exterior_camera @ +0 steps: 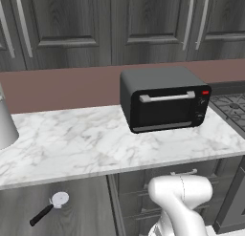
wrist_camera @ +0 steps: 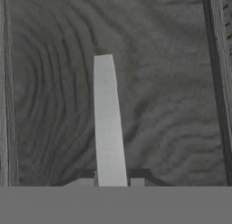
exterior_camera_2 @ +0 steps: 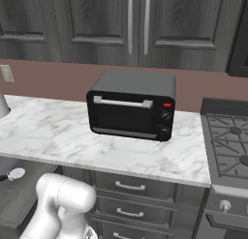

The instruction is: Take the pizza cutter from the drawer on the left and place it on the dining counter for cutting.

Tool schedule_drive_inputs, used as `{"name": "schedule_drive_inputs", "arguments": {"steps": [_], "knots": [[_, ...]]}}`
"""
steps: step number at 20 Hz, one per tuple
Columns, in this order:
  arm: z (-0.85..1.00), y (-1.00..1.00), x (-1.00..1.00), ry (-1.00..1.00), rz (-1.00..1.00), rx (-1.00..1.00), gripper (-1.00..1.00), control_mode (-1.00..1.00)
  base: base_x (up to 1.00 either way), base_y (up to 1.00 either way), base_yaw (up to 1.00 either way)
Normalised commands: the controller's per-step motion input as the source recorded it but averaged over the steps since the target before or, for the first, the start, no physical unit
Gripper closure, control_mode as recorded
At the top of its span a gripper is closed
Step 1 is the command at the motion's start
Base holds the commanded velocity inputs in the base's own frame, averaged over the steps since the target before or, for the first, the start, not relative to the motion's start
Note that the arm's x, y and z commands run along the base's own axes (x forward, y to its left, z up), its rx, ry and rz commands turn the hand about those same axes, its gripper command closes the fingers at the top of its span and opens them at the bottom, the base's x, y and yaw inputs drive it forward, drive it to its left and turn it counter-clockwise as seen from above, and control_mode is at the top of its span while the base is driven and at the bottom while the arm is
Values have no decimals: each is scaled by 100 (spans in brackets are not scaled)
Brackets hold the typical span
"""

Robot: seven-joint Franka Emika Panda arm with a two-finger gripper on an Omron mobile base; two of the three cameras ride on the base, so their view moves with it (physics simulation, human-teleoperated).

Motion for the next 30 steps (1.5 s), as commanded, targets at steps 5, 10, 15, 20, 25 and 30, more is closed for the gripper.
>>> {"name": "schedule_drive_inputs", "arguments": {"steps": [5,10,15,20,25,30], "knots": [[-6,0,-50,0,0,0,100,-100,0,0,0],[-5,0,-51,0,0,0,100,-100,0,0,0],[-5,0,-51,0,0,0,100,-100,0,0,0],[-6,0,-47,0,0,0,100,-100,0,0,0],[-3,0,-35,0,0,0,100,-100,0,0,0],[0,0,-3,0,0,0,-100,-100,0,0,0]]}}
